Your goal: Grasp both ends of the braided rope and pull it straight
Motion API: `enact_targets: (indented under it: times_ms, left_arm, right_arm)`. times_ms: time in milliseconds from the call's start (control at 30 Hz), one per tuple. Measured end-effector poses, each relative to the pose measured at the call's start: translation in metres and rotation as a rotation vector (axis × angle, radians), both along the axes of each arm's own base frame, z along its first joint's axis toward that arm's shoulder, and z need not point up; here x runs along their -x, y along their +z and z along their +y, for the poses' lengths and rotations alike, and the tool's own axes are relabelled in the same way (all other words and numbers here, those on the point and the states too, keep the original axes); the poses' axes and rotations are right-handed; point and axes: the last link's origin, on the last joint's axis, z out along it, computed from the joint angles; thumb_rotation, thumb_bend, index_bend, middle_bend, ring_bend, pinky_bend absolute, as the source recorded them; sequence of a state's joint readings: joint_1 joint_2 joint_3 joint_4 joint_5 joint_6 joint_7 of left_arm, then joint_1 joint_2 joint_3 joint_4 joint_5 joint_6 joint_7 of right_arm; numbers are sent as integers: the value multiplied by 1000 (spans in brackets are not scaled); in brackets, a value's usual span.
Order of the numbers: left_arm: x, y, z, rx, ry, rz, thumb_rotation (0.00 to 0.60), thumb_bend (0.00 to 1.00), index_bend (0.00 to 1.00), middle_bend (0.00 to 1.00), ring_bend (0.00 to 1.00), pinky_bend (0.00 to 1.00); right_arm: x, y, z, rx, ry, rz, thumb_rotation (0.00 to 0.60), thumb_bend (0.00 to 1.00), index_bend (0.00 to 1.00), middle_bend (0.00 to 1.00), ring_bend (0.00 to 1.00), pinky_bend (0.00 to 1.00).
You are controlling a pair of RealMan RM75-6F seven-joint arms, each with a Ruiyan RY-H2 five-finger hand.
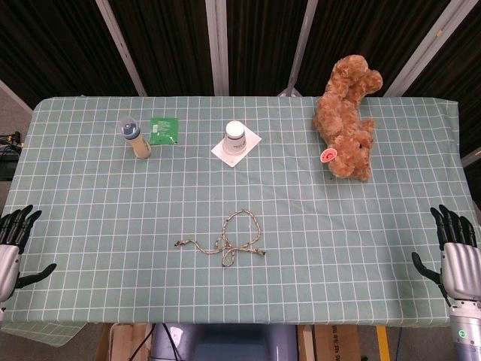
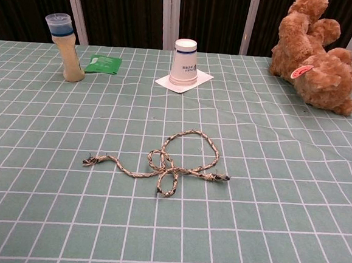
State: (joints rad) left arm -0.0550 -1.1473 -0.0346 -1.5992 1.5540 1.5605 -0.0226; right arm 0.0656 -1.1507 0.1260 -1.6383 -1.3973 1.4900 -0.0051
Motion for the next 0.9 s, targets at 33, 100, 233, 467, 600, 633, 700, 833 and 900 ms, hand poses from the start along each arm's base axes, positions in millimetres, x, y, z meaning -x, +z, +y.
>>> enact_targets:
  times_ms: [33,100,233,467,600,633,700,833,900]
  left_arm:
    - [0,0,0,0,0,0,600,9,35,0,0,0]
    - [0,0,0,1,1,-1,600,8,35,0,0,0]
    - [0,0,0,1,-1,-1,600,8,35,0,0,0]
    - [1,0,0,3,0,-5,600,8,35,0,0,0]
    - [1,1,0,3,-2,-6,600,8,35,0,0,0]
    - [1,1,0,2,-2,-6,600,9,35,0,0,0]
    - [1,2,0,0,-2,-7,600,8,35,0,0,0]
    - [2,3,0,-5,-2,-9,600,9,35,0,0,0]
    - [2,4,1,-7,-1,-11,600,9,35,0,0,0]
  right_arm:
    - [0,0,0,0,0,0,600,326,0,0,0,0]
    - [0,0,0,-1,-1,-2,600,326,0,0,0,0]
    - [0,0,0,-3,1,0,600,326,0,0,0,0]
    - [-6,-6,1,-37,19,-11,600,326,0,0,0,0]
    - [-13,-11,-2,-59,45,-40,600,326,0,0,0,0]
    - [-15,-11,-3,-64,54,-48,600,326,0,0,0,0]
    - [-21,-14,-6,-78,74,-71,600,326,0,0,0,0]
    - [-32,-21,-15,-111,103,-132,600,326,121,0,0,0]
    - [-41,-27,-21,-139,118,-177,600,326,221,8,0,0]
